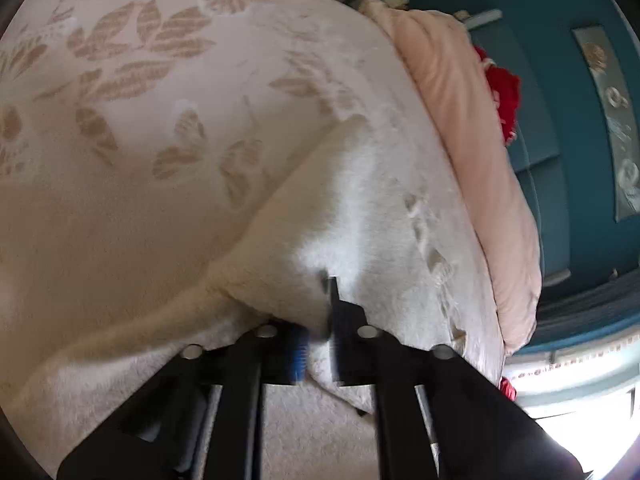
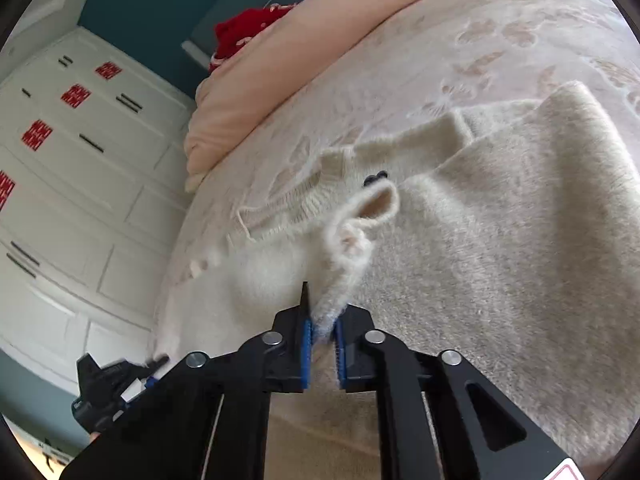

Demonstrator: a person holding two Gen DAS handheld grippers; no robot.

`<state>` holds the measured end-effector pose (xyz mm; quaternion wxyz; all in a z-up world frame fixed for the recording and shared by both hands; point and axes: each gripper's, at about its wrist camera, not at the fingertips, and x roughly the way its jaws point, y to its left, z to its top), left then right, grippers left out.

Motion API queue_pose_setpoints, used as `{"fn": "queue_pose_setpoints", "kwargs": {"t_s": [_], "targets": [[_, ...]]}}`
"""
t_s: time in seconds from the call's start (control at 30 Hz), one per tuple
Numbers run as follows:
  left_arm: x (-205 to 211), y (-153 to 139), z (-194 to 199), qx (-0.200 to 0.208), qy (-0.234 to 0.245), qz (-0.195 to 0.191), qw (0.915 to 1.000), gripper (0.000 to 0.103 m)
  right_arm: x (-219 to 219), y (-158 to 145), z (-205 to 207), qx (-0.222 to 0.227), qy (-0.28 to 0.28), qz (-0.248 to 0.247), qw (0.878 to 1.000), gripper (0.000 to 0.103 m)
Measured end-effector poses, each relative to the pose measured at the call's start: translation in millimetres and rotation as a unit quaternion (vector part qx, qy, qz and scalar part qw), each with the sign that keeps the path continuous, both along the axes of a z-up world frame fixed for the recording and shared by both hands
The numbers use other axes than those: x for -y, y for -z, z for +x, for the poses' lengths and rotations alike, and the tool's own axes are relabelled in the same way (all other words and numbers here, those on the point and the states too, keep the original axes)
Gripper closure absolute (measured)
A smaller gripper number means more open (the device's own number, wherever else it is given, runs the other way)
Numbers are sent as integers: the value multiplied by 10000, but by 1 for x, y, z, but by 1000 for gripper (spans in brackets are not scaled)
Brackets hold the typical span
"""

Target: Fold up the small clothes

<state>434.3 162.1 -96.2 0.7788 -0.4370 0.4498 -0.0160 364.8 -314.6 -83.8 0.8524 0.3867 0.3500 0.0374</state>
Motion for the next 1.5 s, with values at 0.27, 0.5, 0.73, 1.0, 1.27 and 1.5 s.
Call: {"fn": "queue_pose_setpoints", "kwargs": {"t_s": [0.27,0.5,0.73,1.0,1.27,1.5], "targets": [[20,-14,-3,196,809,704,9940,97,25,-25,-50,207,217,-466,9985,95],[19,-4,-19,223,490,1036,9932,95,29,-3,-61,11,269,-466,9986,94],[0,-22,-50,357,1021,981,9893,70,33,-28,-95,-280,179,-585,9977,83],[-66,-53,-194,372,1363,1848,9726,33,9,-45,-292,-666,-326,-1054,9917,52],[-94,-14,-278,-92,928,1173,9887,26,-30,7,-360,-788,-615,-116,9949,50],[-72,-13,-277,10,877,1344,9870,23,-47,11,-324,-543,-633,82,9965,54]]}}
